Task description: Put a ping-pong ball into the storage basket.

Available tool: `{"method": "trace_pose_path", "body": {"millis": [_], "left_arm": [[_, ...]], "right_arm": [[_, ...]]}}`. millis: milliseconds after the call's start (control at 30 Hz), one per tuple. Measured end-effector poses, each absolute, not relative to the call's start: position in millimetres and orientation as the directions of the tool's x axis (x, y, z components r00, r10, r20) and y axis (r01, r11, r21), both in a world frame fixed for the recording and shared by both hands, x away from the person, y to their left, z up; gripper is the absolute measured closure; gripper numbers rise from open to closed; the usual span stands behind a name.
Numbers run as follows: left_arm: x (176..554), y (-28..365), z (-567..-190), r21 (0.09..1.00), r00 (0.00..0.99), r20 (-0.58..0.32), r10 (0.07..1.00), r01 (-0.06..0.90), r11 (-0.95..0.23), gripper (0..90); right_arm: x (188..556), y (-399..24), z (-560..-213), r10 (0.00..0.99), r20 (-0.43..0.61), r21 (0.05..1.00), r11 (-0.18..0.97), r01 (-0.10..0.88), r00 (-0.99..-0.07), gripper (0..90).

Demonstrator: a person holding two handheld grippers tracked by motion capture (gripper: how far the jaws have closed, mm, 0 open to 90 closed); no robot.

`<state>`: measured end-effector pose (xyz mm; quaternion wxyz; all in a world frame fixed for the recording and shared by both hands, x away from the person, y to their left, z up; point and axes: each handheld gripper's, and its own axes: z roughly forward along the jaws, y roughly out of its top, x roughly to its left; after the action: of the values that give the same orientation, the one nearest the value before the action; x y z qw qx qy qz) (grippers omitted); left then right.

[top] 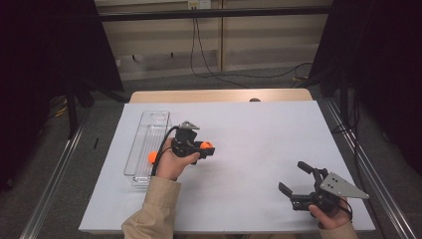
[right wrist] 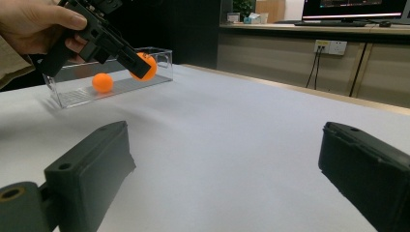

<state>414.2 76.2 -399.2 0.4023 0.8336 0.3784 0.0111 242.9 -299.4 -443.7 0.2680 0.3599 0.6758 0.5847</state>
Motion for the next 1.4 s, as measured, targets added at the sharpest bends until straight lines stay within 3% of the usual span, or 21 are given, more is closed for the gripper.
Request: {"method": "trace_pose_path", "body": {"millis": [1400], "left_arm": [[416.2,103.3,-387.6,0.687,0.682,-0.300,0.667,0.639,-0.345,50.8]], "right_arm": [[242.8,-299.7,-443.5,0.801,0.058,0.984,0.057,0.171,-0.596,4.3]]}}
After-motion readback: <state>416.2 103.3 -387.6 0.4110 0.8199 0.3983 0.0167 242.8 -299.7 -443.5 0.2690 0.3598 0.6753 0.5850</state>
